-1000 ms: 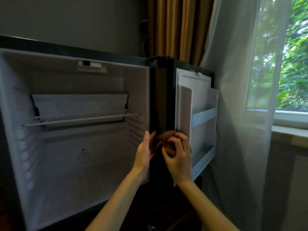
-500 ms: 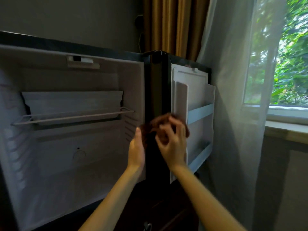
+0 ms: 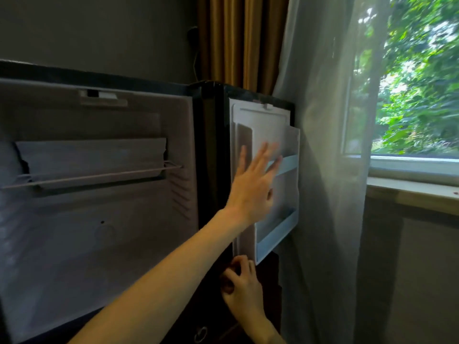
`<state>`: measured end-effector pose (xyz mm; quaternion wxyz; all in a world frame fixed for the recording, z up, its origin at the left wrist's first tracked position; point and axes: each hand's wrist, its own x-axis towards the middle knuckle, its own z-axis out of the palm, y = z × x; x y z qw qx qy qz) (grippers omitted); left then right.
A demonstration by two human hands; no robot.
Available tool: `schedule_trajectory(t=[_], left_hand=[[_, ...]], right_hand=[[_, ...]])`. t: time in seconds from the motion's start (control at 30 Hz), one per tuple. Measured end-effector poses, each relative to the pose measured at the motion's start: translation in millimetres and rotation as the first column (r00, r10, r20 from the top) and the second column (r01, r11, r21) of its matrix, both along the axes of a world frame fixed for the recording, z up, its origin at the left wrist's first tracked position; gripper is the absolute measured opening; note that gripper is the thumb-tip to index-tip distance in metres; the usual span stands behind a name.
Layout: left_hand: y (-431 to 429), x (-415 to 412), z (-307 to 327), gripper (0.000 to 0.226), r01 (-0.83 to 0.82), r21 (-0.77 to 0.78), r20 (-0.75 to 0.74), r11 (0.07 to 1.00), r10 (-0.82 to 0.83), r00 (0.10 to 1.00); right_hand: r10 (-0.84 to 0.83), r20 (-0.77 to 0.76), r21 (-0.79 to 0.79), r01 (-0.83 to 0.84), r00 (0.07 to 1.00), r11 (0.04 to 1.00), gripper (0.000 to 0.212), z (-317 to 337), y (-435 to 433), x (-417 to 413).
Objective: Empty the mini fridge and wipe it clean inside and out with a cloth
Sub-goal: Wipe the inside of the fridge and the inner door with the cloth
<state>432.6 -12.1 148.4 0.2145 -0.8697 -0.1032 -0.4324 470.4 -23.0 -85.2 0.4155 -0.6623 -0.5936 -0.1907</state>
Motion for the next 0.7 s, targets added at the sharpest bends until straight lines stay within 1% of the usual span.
schedule_trajectory(t=[0.03,0.07,0.1,0.13,0.17,0.2,0.23,0.27,0.3,0.33,0.37,0.4,0.5,0.57,0.63,0.7], left_hand=[[-4.3,10.4,10.0,0.067,-0.093,0.052,-0.115,0.994,0.099,0.988],[-7.2,19.5,17.9,0.068,-0.187,0.075,-0.195,0.979,0.198,0.961],[-7.8,26.9,24.3,0.069,-0.278,0.062,-0.242,0.959,0.284,0.928],[-7.4,32.1,29.0,0.07,-0.36,0.02,-0.271,0.933,0.352,0.896],[-5.4,35.6,32.0,0.067,-0.429,-0.023,-0.289,0.903,0.405,0.868],[-3.5,37.7,33.1,0.063,-0.483,-0.031,-0.304,0.875,0.452,0.839],[-3.2,38.9,32.2,0.06,-0.523,-0.014,-0.319,0.852,0.492,0.81],[-3.9,39.8,30.8,0.058,-0.55,0.004,-0.332,0.835,0.52,0.787],[-5.7,40.9,29.7,0.06,-0.564,0.003,-0.345,0.826,0.53,0.775],[-8.4,41.2,29.4,0.064,-0.565,-0.013,-0.353,0.825,0.525,0.774],[-11.7,40.7,29.8,0.066,-0.56,-0.037,-0.359,0.827,0.512,0.78],[-14.0,39.5,30.2,0.063,-0.545,-0.056,-0.354,0.836,0.494,0.794],[-16.2,30.0,31.0,0.041,-0.476,-0.044,-0.293,0.878,0.444,0.847],[-17.5,19.2,30.5,0.037,-0.413,-0.06,-0.26,0.909,0.385,0.885],[-17.7,7.1,29.6,0.031,-0.33,-0.074,-0.228,0.941,0.306,0.924],[-10.1,-5.6,29.4,0.03,-0.167,-0.049,-0.121,0.985,0.16,0.98]], right_hand=[[0.027,-0.021,-0.007,-0.027,0.999,1.0,0.027,2.2,-6.3,9.8],[0.046,-0.026,-0.001,-0.046,0.999,0.999,0.023,12.6,-15.2,15.8],[0.049,-0.03,0.029,-0.048,0.998,0.998,0.019,23.6,-26.2,21.6],[0.048,-0.082,0.094,-0.04,0.996,0.995,0.015,38.1,-37.2,27.6],[0.018,-0.113,0.213,0.007,0.993,0.977,0.016,52.3,-47.4,36.7],[-0.078,-0.152,0.277,0.118,0.985,0.953,0.028,70.1,-58.1,46.9],[-0.128,-0.183,0.335,0.184,0.975,0.924,0.038,87.0,-67.4,57.6],[-0.077,-0.228,0.401,0.165,0.971,0.901,0.045,105.6,-75.5,63.5],[-0.059,-0.253,0.455,0.173,0.966,0.874,0.05,121.7,-78.5,72.2],[-0.013,-0.272,0.493,0.151,0.962,0.857,0.049,137.8,-81.0,80.1],[-0.007,-0.252,0.516,0.141,0.968,0.845,0.046,152.9,-81.6,87.4],[0.005,-0.228,0.547,0.124,0.974,0.828,0.043,173.0,-83.1,91.9],[0.047,-0.12,0.632,0.04,0.992,0.774,0.034,232.3,-87.1,94.6],[0.071,-0.028,0.665,-0.034,0.997,0.746,0.036,268.6,-87.2,92.8],[0.07,0.062,0.66,-0.093,0.996,0.745,0.035,302.1,-85.7,93.3],[0.018,0.157,0.625,-0.114,0.987,0.772,0.034,331.6,-81.2,94.6]])
